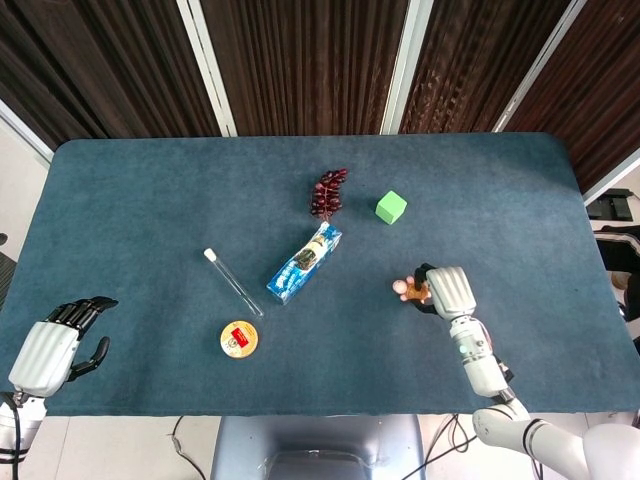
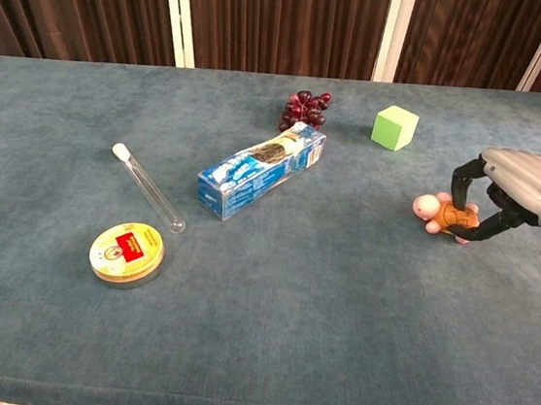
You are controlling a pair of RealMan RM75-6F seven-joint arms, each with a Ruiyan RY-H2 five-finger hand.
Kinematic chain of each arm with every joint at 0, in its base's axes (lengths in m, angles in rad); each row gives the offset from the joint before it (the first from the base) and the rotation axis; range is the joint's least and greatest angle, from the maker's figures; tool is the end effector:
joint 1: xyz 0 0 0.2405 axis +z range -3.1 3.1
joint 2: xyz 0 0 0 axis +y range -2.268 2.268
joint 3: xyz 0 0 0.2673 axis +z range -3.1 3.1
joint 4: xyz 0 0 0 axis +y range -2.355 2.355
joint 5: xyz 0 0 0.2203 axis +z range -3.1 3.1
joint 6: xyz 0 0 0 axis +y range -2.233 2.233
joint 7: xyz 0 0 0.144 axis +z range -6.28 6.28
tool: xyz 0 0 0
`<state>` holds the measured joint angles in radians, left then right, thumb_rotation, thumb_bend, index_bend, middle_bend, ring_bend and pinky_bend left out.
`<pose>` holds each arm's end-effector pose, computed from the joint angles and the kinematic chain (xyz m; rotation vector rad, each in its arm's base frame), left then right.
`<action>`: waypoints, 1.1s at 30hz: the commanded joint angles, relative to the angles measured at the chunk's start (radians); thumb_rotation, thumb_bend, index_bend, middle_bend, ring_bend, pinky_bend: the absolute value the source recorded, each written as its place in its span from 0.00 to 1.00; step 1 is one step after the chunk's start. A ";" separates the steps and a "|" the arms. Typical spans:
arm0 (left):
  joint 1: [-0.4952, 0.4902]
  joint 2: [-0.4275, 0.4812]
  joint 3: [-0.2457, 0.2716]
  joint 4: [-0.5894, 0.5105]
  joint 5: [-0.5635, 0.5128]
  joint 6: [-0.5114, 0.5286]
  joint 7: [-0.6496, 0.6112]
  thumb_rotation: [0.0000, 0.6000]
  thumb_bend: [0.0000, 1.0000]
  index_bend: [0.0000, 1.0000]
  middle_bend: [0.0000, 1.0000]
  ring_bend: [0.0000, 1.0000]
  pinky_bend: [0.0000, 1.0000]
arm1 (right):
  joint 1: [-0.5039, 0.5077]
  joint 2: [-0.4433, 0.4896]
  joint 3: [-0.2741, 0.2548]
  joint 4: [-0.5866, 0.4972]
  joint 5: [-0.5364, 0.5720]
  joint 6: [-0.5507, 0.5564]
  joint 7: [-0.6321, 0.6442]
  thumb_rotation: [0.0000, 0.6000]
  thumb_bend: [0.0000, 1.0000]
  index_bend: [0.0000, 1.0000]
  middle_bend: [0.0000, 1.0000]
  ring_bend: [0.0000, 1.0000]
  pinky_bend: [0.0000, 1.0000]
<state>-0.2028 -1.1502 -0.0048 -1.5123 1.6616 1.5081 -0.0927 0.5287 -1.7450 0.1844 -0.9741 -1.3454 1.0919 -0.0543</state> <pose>-0.3019 0.2093 0.1408 -1.5947 -0.7974 -1.0712 -0.2731 -0.3483 -0.0294 1.5988 -0.9159 0.9096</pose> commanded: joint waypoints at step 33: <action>-0.005 0.002 0.001 -0.008 -0.008 -0.019 0.009 1.00 0.47 0.24 0.24 0.26 0.33 | -0.035 0.092 -0.023 -0.114 -0.006 0.034 0.016 1.00 0.16 0.19 0.32 0.97 1.00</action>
<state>-0.2081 -1.1487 -0.0039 -1.5199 1.6531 1.4888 -0.0839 0.4942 -1.6462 0.1586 -1.0969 -1.3504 1.1199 -0.0426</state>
